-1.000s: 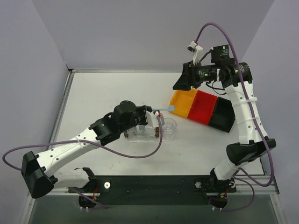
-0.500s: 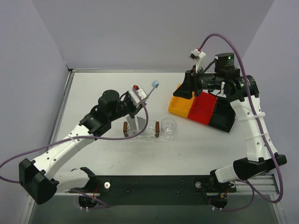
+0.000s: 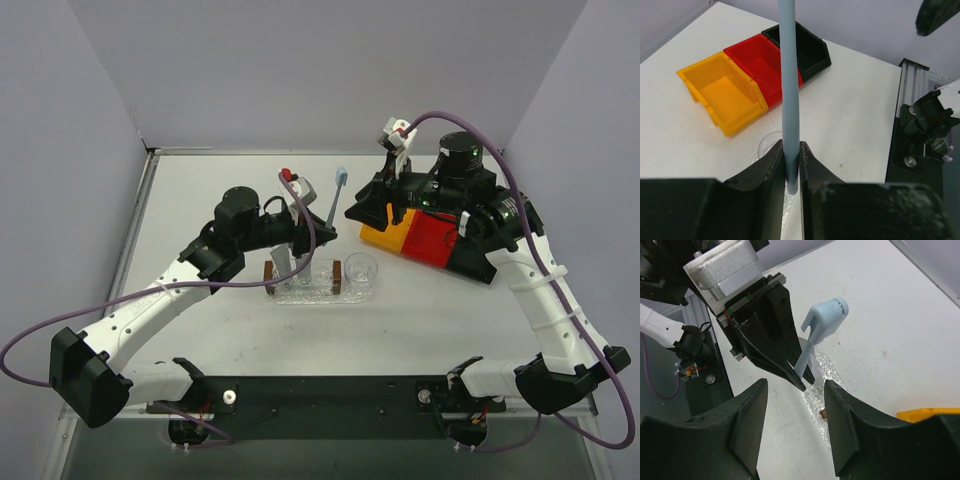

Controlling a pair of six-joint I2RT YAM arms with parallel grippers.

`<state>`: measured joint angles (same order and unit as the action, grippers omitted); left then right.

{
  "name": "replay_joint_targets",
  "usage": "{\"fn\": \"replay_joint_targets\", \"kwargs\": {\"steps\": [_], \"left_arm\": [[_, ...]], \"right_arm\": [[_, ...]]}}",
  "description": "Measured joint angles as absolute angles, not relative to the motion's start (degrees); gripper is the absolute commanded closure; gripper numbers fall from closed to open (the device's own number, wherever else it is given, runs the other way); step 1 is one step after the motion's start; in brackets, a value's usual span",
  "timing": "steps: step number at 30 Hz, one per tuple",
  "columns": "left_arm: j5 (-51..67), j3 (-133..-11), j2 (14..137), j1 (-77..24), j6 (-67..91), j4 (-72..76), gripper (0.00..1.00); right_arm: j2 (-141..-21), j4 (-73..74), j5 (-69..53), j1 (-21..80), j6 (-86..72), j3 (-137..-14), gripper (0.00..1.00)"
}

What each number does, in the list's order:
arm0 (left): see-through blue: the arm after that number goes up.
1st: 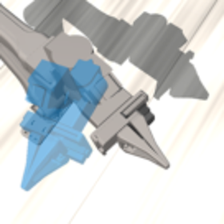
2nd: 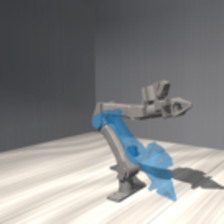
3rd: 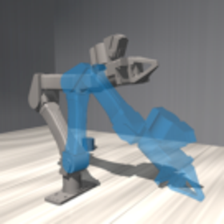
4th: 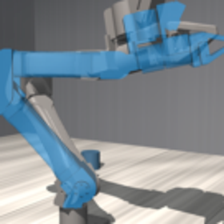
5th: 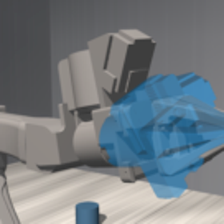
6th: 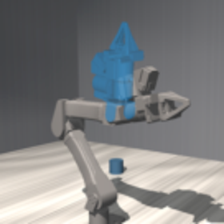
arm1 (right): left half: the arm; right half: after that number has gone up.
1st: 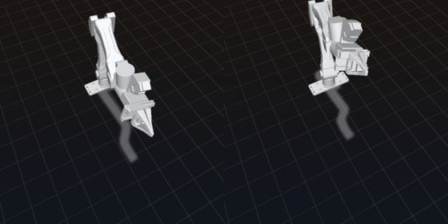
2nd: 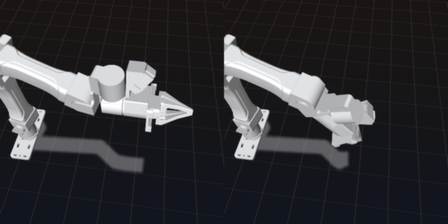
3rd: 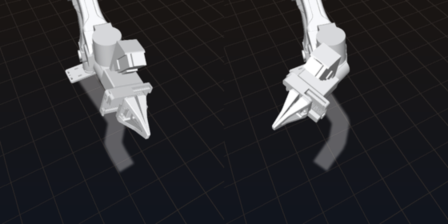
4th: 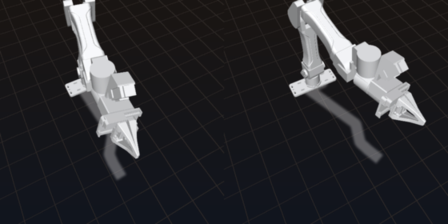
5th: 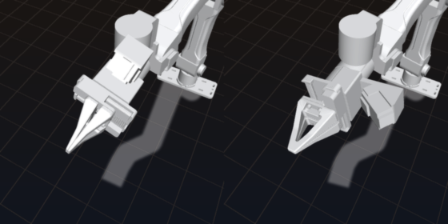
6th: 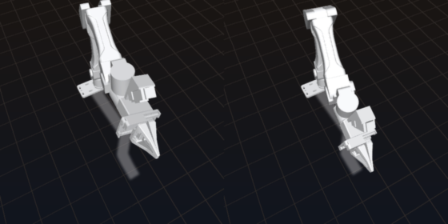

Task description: Prepare toiletry sets of a toothbrush and toothpaste on the tray

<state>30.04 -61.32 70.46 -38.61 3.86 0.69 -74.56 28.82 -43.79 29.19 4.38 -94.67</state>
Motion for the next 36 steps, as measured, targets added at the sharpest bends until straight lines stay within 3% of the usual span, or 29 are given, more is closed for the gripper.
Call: {"fn": "replay_joint_targets", "kwargs": {"steps": [20, 32, 36], "left_arm": [[38.2, -61.3, 70.5, -38.5, 10.3, 6.9, 1.0], [38.2, -59.9, 70.5, -38.4, 10.3, 7.6, 1.0], [38.2, -59.5, 70.5, -38.4, 10.1, 7.6, 1.0]], "right_arm": [[-76.8, 20.3, -39.8, 32.5, 1.4, -92.6, 0.63], [-77.3, 20.4, -40.0, 33.2, 0.8, -92.6, 0.82], [-77.4, 20.4, -40.1, 33.4, 0.5, -92.6, 0.93]]}}
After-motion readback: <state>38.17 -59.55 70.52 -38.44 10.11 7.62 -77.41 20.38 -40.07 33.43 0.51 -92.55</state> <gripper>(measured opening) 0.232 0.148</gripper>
